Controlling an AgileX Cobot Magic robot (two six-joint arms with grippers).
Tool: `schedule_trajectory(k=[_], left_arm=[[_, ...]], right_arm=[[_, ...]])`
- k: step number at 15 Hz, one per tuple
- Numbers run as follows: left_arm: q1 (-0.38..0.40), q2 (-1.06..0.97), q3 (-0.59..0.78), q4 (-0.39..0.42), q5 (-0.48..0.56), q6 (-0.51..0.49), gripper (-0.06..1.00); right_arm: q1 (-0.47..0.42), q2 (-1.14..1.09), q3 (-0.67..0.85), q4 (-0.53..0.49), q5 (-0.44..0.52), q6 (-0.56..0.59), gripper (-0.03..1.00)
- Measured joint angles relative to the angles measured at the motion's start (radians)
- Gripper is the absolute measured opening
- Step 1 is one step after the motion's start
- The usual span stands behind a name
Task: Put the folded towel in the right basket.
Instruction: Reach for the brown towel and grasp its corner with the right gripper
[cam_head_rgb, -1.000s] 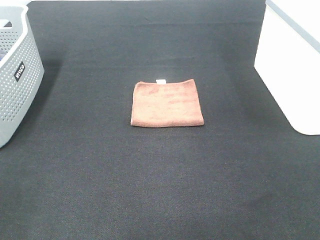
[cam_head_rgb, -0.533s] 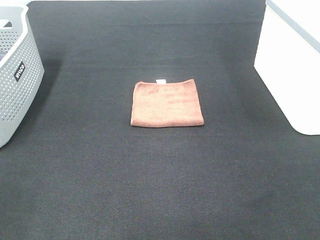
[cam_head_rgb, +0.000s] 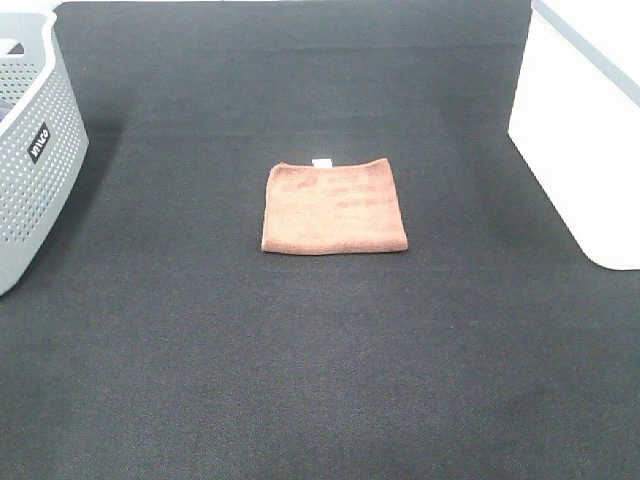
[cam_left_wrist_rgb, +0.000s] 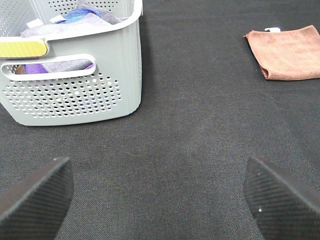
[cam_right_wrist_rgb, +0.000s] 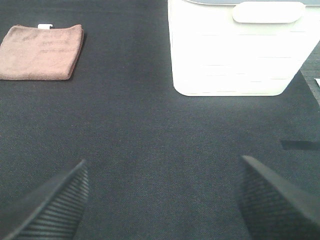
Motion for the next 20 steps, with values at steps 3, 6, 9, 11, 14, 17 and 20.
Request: schedule_trajectory(k=[3, 6, 9, 11, 14, 17, 20], left_arm=[[0.000, 0.000, 0.000, 0.000, 0.000, 0.000, 0.88], [0.000, 0.000, 0.000, 0.000, 0.000, 0.000, 0.88], [0.000, 0.000, 0.000, 0.000, 0.000, 0.000, 0.88], [0.000, 0.000, 0.000, 0.000, 0.000, 0.000, 0.88], [0.000, 0.000, 0.000, 0.000, 0.000, 0.000, 0.88], [0.000, 0.000, 0.000, 0.000, 0.000, 0.000, 0.88], [0.000, 0.000, 0.000, 0.000, 0.000, 0.000, 0.88]], right_arm=[[0.000, 0.000, 0.000, 0.000, 0.000, 0.000, 0.76], [0.000, 0.000, 0.000, 0.000, 0.000, 0.000, 0.76], [0.000, 0.000, 0.000, 0.000, 0.000, 0.000, 0.76], [0.000, 0.000, 0.000, 0.000, 0.000, 0.000, 0.76], [0.000, 0.000, 0.000, 0.000, 0.000, 0.000, 0.76], [0.000, 0.000, 0.000, 0.000, 0.000, 0.000, 0.76], [0.000, 0.000, 0.000, 0.000, 0.000, 0.000, 0.76]])
